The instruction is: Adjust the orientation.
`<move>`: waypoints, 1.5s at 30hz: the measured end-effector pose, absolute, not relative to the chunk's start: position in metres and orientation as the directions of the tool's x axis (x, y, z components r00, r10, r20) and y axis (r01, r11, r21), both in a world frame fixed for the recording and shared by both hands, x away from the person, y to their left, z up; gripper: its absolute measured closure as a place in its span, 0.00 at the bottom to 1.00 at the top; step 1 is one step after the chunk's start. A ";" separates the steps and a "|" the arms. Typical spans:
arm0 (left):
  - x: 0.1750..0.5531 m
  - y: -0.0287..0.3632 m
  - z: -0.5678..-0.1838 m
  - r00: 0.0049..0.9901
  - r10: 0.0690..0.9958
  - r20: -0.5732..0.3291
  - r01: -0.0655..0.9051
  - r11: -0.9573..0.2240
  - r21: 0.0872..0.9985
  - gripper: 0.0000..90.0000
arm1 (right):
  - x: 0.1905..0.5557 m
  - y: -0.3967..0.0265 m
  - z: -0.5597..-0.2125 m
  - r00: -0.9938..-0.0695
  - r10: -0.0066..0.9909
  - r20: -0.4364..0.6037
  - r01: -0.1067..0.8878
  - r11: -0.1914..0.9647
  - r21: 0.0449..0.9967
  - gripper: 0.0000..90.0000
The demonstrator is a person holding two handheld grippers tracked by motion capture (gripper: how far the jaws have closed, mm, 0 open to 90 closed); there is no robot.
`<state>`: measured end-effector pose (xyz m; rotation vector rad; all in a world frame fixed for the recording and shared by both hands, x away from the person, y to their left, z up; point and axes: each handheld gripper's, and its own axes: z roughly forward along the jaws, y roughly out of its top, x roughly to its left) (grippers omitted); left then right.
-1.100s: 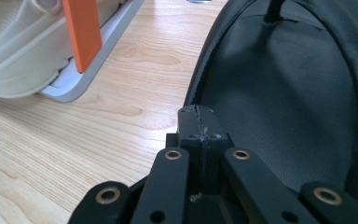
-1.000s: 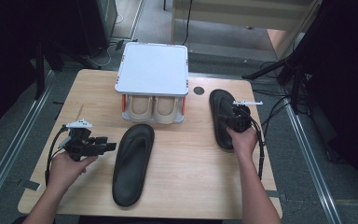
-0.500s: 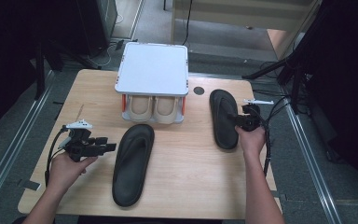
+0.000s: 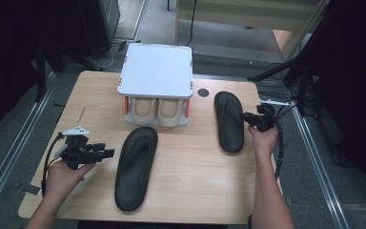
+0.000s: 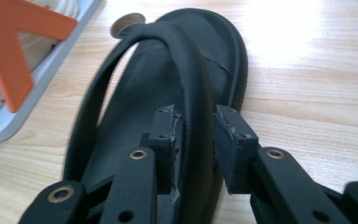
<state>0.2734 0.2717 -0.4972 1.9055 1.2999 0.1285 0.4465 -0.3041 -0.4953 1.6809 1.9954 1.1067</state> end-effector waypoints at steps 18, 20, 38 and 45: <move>0.272 0.273 -0.501 0.463 0.816 -0.346 0.746 -0.148 0.650 0.48 | 0.463 -0.290 -0.508 -0.236 0.951 0.200 0.727 0.037 0.685 0.82; 0.273 0.272 -0.501 0.465 0.814 -0.347 0.745 -0.148 0.650 0.48 | 0.463 -0.291 -0.507 -0.232 0.950 0.207 0.731 0.030 0.682 0.82; 0.283 0.268 -0.500 0.484 0.800 -0.355 0.738 -0.154 0.657 0.46 | 0.447 -0.285 -0.491 -0.253 0.940 0.230 0.728 0.028 0.684 0.83; 0.289 0.266 -0.497 0.493 0.795 -0.355 0.729 -0.154 0.667 0.45 | 0.436 -0.282 -0.486 -0.265 0.933 0.244 0.734 0.032 0.678 0.83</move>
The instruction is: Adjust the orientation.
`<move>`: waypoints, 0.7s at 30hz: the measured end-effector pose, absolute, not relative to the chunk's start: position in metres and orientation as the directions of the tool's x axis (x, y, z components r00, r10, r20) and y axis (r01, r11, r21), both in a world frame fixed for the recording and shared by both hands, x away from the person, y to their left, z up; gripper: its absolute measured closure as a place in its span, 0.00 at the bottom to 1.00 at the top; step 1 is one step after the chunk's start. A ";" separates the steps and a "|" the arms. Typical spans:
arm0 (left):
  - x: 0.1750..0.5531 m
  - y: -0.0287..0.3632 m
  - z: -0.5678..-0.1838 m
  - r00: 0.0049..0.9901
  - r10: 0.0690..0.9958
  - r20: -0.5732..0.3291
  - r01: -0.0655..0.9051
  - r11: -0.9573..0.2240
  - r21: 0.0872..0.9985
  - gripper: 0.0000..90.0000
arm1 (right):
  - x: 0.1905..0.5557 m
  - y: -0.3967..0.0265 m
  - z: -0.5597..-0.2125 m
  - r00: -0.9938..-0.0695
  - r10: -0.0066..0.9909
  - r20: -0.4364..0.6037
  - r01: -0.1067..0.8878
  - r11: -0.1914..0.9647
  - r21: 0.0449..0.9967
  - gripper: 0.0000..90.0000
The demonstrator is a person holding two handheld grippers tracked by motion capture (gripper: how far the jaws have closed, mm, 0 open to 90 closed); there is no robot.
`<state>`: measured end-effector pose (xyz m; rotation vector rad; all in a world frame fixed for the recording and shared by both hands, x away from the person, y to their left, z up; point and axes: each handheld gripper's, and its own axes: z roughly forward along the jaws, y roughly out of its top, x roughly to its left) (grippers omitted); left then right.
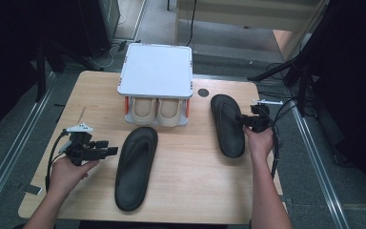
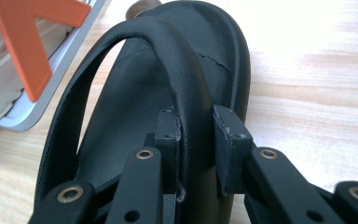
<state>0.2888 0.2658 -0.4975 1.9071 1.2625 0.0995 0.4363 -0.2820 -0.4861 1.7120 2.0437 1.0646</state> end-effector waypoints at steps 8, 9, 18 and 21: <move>0.296 0.264 -0.496 0.501 0.788 -0.357 0.721 -0.153 0.676 0.45 | 0.425 -0.280 -0.482 -0.284 0.927 0.246 0.736 0.046 0.675 0.82; 0.296 0.264 -0.496 0.499 0.791 -0.355 0.721 -0.152 0.676 0.45 | 0.424 -0.279 -0.482 -0.285 0.926 0.247 0.738 0.048 0.673 0.83; 0.303 0.261 -0.495 0.504 0.788 -0.352 0.718 -0.156 0.679 0.48 | 0.411 -0.274 -0.476 -0.312 0.919 0.243 0.729 0.067 0.681 0.82; 0.305 0.261 -0.495 0.502 0.787 -0.360 0.716 -0.144 0.683 0.48 | 0.406 -0.272 -0.474 -0.313 0.917 0.246 0.729 0.067 0.681 0.82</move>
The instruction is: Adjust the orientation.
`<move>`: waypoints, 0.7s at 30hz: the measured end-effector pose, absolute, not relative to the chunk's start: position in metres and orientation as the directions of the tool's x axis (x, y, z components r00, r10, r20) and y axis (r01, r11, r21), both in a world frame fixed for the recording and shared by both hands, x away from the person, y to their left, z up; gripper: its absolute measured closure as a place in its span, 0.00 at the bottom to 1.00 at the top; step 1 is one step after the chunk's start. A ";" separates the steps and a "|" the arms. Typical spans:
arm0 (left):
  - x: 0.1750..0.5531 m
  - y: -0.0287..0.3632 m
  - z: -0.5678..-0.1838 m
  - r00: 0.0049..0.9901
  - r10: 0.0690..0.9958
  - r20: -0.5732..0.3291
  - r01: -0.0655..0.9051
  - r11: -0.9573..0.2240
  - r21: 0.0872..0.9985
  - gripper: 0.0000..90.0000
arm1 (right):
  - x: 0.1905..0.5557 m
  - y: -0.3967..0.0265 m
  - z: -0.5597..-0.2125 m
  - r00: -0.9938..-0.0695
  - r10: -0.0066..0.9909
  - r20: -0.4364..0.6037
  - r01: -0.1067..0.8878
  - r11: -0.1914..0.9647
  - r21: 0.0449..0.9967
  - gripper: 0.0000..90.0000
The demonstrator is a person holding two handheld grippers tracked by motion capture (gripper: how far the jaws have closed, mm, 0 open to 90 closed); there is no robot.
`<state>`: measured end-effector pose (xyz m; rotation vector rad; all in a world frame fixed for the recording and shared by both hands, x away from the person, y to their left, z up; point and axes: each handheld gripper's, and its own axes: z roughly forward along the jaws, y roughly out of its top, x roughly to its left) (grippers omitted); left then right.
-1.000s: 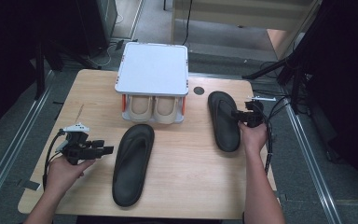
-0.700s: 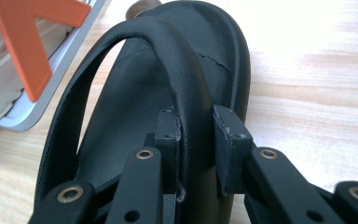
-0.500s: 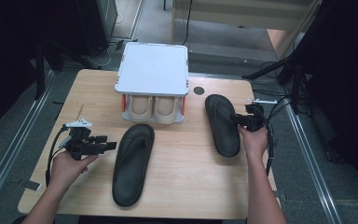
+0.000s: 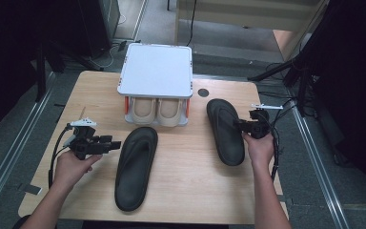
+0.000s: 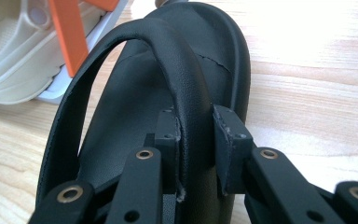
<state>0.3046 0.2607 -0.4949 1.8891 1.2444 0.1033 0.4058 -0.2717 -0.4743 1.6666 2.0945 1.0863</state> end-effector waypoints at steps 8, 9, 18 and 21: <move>0.309 0.263 -0.494 0.488 0.793 -0.366 0.721 -0.129 0.681 0.48 | 0.391 -0.267 -0.470 -0.326 0.912 0.247 0.724 0.073 0.686 0.82; 0.310 0.263 -0.493 0.491 0.796 -0.355 0.716 -0.137 0.684 0.49 | 0.388 -0.266 -0.469 -0.332 0.911 0.244 0.720 0.078 0.689 0.82; 0.315 0.259 -0.492 0.500 0.790 -0.356 0.724 -0.155 0.672 0.54 | 0.367 -0.255 -0.461 -0.361 0.901 0.240 0.704 0.095 0.704 0.82; 0.316 0.257 -0.492 0.521 0.781 -0.345 0.725 -0.191 0.662 0.57 | 0.358 -0.251 -0.459 -0.372 0.896 0.244 0.700 0.097 0.708 0.82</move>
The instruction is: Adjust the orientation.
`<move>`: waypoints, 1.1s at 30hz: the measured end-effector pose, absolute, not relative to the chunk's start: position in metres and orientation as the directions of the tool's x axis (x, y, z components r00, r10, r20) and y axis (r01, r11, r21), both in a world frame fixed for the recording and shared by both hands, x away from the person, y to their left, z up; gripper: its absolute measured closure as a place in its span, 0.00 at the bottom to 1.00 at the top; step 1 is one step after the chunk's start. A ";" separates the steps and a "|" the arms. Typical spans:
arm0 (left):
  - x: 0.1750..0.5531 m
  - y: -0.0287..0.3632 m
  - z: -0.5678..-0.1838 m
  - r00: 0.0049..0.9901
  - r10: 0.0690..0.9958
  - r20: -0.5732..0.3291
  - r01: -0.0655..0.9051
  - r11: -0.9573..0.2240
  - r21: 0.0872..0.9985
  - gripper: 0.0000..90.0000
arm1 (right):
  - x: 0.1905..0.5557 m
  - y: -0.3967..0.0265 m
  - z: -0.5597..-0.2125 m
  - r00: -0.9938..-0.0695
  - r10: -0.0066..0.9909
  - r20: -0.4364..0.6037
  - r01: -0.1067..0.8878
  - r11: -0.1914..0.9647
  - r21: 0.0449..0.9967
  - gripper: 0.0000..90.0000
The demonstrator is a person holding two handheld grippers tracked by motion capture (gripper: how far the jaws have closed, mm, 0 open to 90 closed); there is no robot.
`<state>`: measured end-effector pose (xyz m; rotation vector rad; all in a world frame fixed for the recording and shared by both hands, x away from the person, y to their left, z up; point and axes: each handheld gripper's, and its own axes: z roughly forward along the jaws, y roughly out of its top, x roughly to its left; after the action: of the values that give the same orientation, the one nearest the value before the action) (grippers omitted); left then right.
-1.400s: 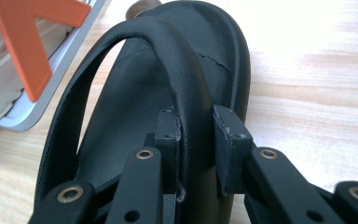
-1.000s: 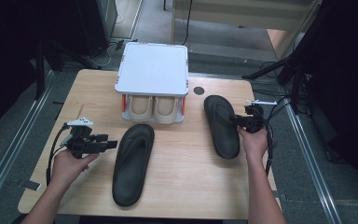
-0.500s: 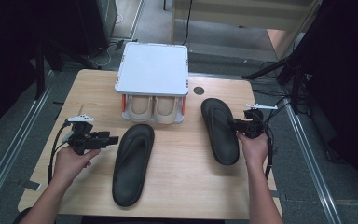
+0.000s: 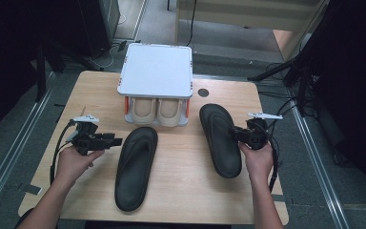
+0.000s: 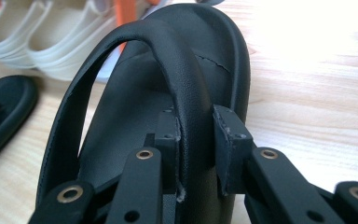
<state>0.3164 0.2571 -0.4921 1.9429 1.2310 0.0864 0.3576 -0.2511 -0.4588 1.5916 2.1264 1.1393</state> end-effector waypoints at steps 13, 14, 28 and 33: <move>0.316 0.261 -0.492 0.554 0.752 -0.358 0.708 -0.199 0.677 0.77 | 0.320 -0.223 -0.467 -0.426 0.865 0.265 0.710 0.138 0.691 0.82; 0.315 0.261 -0.492 0.555 0.751 -0.357 0.707 -0.199 0.679 0.79 | 0.319 -0.221 -0.468 -0.429 0.863 0.268 0.712 0.140 0.688 0.82; 0.313 0.269 -0.499 0.550 0.744 -0.379 0.708 -0.174 0.685 1.00 | 0.321 -0.188 -0.481 -0.512 0.815 0.271 0.703 0.216 0.678 0.82; 0.314 0.270 -0.506 0.542 0.746 -0.386 0.722 -0.179 0.668 1.00 | 0.321 -0.181 -0.482 -0.529 0.805 0.270 0.702 0.235 0.673 0.82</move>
<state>0.3139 0.2700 -0.5060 1.9189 1.1955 0.0351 0.3209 -0.1815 -0.4822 1.4504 2.3609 1.1730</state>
